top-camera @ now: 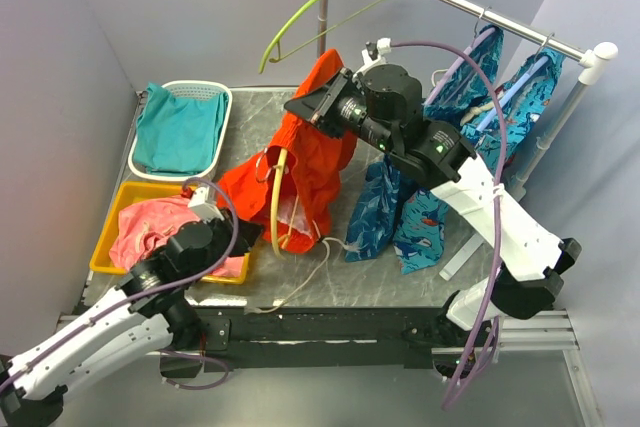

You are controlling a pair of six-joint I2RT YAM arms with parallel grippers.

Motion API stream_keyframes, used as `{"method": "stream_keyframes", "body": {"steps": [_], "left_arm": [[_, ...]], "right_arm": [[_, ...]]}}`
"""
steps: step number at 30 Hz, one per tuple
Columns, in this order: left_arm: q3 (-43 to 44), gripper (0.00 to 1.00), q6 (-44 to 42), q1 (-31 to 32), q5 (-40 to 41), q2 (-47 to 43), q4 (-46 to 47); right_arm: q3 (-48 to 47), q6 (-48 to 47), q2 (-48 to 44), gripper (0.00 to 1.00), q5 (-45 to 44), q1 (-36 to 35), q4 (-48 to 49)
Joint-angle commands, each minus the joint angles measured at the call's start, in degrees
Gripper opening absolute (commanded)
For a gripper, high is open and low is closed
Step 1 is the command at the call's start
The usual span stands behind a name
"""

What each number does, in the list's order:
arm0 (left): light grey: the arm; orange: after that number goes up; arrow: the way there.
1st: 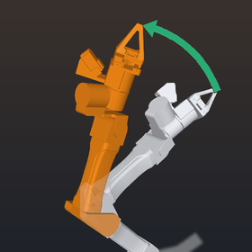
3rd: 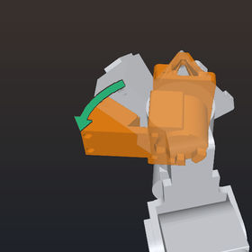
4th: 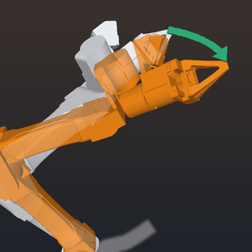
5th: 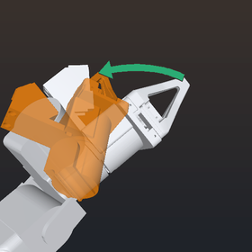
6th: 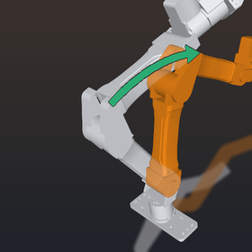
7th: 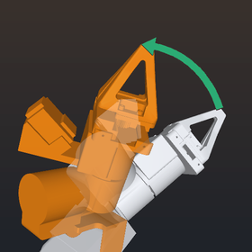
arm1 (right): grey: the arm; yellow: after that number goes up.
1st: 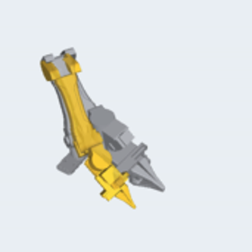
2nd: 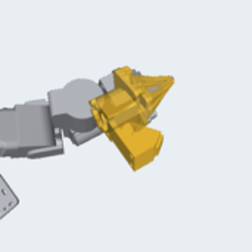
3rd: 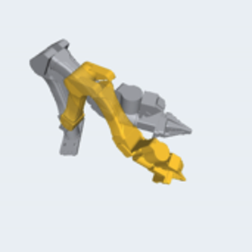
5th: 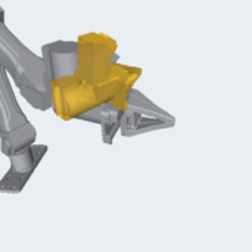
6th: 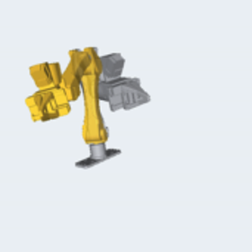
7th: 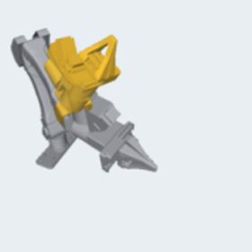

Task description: Place the shorts on the hanger

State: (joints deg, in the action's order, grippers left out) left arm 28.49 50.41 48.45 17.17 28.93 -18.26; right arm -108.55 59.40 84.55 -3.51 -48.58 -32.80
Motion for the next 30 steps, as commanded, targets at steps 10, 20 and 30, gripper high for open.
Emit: {"method": "stream_keyframes", "body": {"steps": [10,20,30], "left_arm": [[15.0,0.01,6.1,0.3,-11.7,-1.9,-25.8],[13.2,0.01,5.5,0.3,-13.7,1.0,-24.5],[18.1,0.01,0.2,0.4,-21.8,1.8,-30.5]], "right_arm": [[8.8,-2.0,-9.6,0.00,-17.3,0.4,28.1],[8.1,4.3,-8.6,0.00,-12.8,2.3,29.8],[15.4,-1.0,-12.7,0.00,-19.3,2.3,38.2]]}}
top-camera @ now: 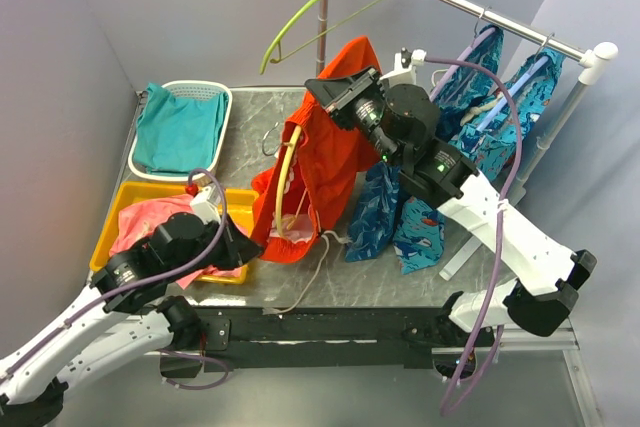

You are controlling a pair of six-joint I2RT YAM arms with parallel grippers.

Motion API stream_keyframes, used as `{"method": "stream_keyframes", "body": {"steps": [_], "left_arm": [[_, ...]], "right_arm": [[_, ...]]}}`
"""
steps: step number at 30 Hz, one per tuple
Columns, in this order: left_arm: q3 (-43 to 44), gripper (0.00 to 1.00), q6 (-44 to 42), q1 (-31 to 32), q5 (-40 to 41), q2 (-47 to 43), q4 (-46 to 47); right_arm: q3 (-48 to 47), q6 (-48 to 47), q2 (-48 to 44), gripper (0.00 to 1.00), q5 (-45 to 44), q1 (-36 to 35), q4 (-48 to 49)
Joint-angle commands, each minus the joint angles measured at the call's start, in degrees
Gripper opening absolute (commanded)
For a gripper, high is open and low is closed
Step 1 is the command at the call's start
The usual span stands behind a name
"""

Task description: Place the shorts on the hanger

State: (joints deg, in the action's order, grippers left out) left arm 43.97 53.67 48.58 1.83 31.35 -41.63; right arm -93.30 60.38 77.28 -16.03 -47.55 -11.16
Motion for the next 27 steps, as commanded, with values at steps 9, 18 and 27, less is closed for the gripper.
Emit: {"method": "stream_keyframes", "body": {"steps": [9,18,27], "left_arm": [[3.3,0.01,-3.1,0.2,-16.1,-4.4,-13.2],[14.1,0.06,8.4,0.2,-10.0,-4.6,-5.0],[25.1,0.15,5.0,0.2,0.7,7.0,0.1]], "right_arm": [[2.3,-5.0,-6.3,0.00,-10.0,1.3,21.8],[8.3,-1.7,-6.9,0.00,-10.2,-1.0,23.4],[8.3,6.8,-4.4,0.00,-14.4,-5.9,16.2]]}}
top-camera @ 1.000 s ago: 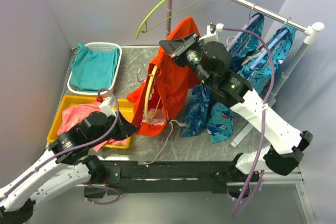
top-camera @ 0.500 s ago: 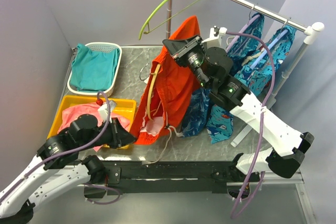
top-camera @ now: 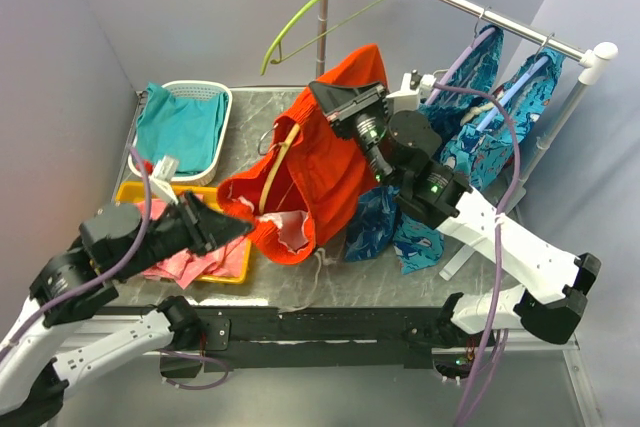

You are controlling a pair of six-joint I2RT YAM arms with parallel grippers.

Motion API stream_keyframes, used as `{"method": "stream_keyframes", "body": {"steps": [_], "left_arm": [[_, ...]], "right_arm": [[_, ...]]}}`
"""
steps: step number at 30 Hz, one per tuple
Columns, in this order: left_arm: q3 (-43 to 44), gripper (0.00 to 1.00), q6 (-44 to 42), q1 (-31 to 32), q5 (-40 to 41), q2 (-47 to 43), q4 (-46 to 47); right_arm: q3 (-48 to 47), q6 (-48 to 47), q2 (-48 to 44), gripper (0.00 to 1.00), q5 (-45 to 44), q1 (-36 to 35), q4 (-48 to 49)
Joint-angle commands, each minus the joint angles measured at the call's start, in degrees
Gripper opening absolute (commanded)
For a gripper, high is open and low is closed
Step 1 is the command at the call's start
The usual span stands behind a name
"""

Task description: Place the shorts on the hanger

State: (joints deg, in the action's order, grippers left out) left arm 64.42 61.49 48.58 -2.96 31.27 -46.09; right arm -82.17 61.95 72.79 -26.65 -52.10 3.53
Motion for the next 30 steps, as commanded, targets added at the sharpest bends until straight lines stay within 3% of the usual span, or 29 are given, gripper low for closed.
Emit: {"method": "stream_keyframes", "body": {"steps": [1,9,16,22,25,26,30], "left_arm": [[6.3,0.16,-5.6,0.3,6.9,8.4,4.5],[18.7,0.26,-17.4,0.3,19.8,19.2,-0.4],[40.8,0.31,-32.0,0.2,27.4,31.0,-16.0],[32.9,0.34,-34.5,0.3,28.7,29.4,-16.4],[28.4,0.52,-35.6,0.2,27.1,28.1,-15.8],[27.1,0.64,-35.8,0.3,26.9,27.7,-15.6],[21.4,0.84,-36.1,0.3,24.4,26.3,-13.6]], "right_arm": [[-4.2,7.8,1.3,0.00,-3.8,-1.3,0.2],[-13.9,17.0,8.5,0.00,0.5,0.9,-7.1],[-20.7,25.5,13.9,0.00,5.5,3.1,-11.3],[-15.1,32.3,15.0,0.00,9.2,5.5,-10.6],[-13.4,32.3,15.2,0.00,9.4,5.9,-11.4],[-12.8,32.4,15.1,0.00,9.7,6.0,-11.5],[-9.0,33.8,14.6,0.00,11.4,6.4,-9.5]]}}
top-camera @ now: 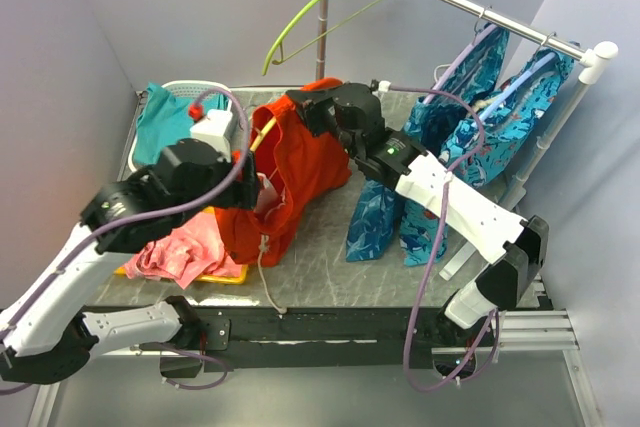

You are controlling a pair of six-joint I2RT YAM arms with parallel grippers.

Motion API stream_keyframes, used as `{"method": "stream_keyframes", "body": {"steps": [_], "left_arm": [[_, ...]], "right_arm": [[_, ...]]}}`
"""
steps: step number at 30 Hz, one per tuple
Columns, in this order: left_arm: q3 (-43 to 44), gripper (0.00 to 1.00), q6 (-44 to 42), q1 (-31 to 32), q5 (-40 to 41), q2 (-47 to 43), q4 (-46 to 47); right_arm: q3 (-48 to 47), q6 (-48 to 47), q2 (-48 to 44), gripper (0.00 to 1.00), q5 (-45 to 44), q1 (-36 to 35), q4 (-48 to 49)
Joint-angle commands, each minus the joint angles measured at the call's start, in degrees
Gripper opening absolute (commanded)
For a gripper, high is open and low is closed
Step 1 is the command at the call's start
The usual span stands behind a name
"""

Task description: Place the shorts on the hanger

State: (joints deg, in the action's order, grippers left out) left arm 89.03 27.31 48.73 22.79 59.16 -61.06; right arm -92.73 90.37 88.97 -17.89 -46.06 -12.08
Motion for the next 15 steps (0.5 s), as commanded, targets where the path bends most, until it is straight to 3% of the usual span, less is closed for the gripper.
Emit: {"method": "stream_keyframes", "body": {"steps": [1,4,9,12,13,15], "left_arm": [[-3.8,0.86,-1.9,0.1,-1.9,-2.1,2.2],[-4.7,0.88,-1.6,0.0,-3.2,-5.3,2.8],[-7.0,0.74,-3.4,0.1,-6.1,-9.9,2.3],[-9.1,0.71,-3.9,0.1,-8.6,-12.0,1.9],[-9.6,0.68,-3.8,0.1,-9.1,-12.6,1.8],[-10.8,0.53,-3.4,0.1,-8.1,-13.5,0.3]], "right_arm": [[2.7,5.6,-1.7,0.00,2.9,0.4,6.4],[4.0,6.0,-1.5,0.00,3.9,0.9,6.9],[3.9,6.3,-1.2,0.00,5.5,1.3,7.4],[3.2,6.1,-1.0,0.00,6.0,1.4,7.0],[3.2,6.1,-1.2,0.00,6.0,1.4,6.8],[3.3,6.0,-1.3,0.00,6.2,1.4,6.7]]}}
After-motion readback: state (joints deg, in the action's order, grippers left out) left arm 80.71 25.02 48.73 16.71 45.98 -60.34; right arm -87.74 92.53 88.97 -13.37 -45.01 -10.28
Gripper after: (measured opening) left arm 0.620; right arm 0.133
